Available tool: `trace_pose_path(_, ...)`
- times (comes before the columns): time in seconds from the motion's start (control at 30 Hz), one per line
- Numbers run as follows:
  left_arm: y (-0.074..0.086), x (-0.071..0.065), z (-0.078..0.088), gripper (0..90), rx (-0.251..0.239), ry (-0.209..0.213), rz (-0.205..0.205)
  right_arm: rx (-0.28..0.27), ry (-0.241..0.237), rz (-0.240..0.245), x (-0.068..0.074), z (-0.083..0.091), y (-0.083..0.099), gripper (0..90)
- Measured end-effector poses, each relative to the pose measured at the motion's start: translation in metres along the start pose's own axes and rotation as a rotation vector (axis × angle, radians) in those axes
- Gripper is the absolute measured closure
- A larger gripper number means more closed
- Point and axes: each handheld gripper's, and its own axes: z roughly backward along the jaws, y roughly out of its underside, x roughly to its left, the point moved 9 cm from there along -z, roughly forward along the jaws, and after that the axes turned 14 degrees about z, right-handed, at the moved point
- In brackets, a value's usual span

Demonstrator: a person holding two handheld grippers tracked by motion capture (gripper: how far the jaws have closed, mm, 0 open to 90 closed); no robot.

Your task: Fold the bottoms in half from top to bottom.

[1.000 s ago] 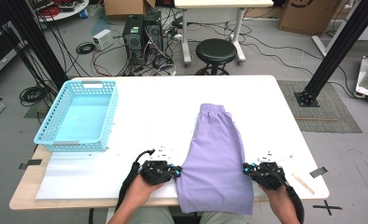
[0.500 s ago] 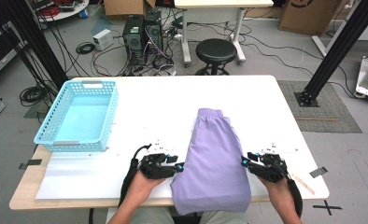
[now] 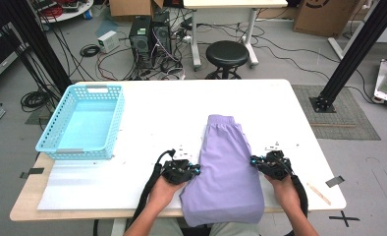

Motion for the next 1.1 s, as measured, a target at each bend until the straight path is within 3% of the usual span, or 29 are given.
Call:
trace_pose_path(0.27,0.018,-0.010,0.015,88.0,0.017,0.028,-0.030,-0.006,-0.036,0.033,0.016,0.014,0.011,87.1)
trace_pose_path(0.37,0.014,-0.010,0.015,85.8,0.007,0.042,-0.034,-0.008,-0.038,0.057,0.020,0.018,0.013,83.0)
trace_pose_path(0.43,0.003,-0.005,0.012,67.8,-0.012,0.051,0.005,-0.021,-0.035,0.046,0.017,0.019,0.009,69.5)
trace_pose_path(0.53,-0.021,0.004,0.009,53.1,-0.083,0.054,0.054,-0.054,-0.027,0.007,0.009,0.018,0.000,53.9)
trace_pose_path(0.57,-0.031,0.008,0.007,52.0,-0.104,0.060,0.078,-0.062,-0.021,-0.001,0.006,0.017,-0.003,49.7)
trace_pose_path(0.67,-0.053,0.016,0.003,46.5,-0.149,0.054,0.091,-0.076,-0.014,-0.020,-0.005,0.010,-0.015,46.4)
trace_pose_path(0.73,-0.067,0.022,-0.002,44.7,-0.169,0.051,0.111,-0.092,-0.014,-0.023,-0.010,0.007,-0.022,46.9)
trace_pose_path(0.83,-0.077,0.026,-0.006,43.9,-0.174,0.044,0.100,-0.119,-0.043,-0.016,-0.010,-0.003,-0.037,56.9)
trace_pose_path(0.9,-0.081,0.027,-0.008,43.6,-0.189,0.042,0.092,-0.101,-0.040,0.007,-0.009,-0.012,-0.044,64.4)
trace_pose_path(1.0,-0.080,0.031,-0.011,43.0,-0.184,0.036,0.106,-0.060,-0.020,0.046,-0.008,-0.022,-0.046,88.5)
trace_pose_path(1.1,-0.080,0.033,-0.014,42.9,-0.179,0.038,0.114,-0.062,-0.001,0.072,-0.007,-0.016,-0.045,90.0)
